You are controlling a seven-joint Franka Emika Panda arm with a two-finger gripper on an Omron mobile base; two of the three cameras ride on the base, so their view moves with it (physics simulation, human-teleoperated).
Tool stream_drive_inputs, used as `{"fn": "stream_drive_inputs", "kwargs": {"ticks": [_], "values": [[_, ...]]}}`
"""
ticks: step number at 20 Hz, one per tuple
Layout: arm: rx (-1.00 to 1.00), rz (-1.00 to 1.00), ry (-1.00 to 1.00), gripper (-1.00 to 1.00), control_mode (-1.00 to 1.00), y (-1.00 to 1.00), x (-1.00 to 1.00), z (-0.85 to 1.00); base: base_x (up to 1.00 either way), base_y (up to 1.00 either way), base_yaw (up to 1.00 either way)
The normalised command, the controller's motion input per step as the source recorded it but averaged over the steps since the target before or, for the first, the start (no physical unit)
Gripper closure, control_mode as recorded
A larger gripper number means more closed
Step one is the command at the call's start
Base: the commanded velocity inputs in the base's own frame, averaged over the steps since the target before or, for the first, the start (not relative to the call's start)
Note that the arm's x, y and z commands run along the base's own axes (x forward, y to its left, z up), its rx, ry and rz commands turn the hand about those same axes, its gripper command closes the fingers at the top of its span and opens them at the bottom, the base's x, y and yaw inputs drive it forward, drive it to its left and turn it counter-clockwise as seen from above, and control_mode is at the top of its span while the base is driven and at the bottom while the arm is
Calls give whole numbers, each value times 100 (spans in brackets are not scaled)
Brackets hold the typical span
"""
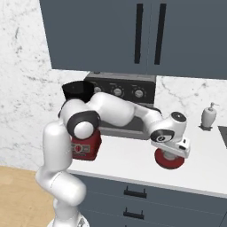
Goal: Close the lid blender by securely placing the lid on top.
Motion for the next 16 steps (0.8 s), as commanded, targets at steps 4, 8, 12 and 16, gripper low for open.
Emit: {"fn": "stream_drive_inputs", "kwargs": {"ticks": [4, 8, 12, 16], "values": [[0, 5, 0, 100, -100, 0, -35, 74, 0, 0, 0], [0, 7, -2, 100, -100, 1, -40, 69, 0, 0, 0], [0, 8, -5, 100, -100, 16, -43, 52, 0, 0, 0], [0, 8, -12, 100, -100, 21, -47, 57, 0, 0, 0]]}}
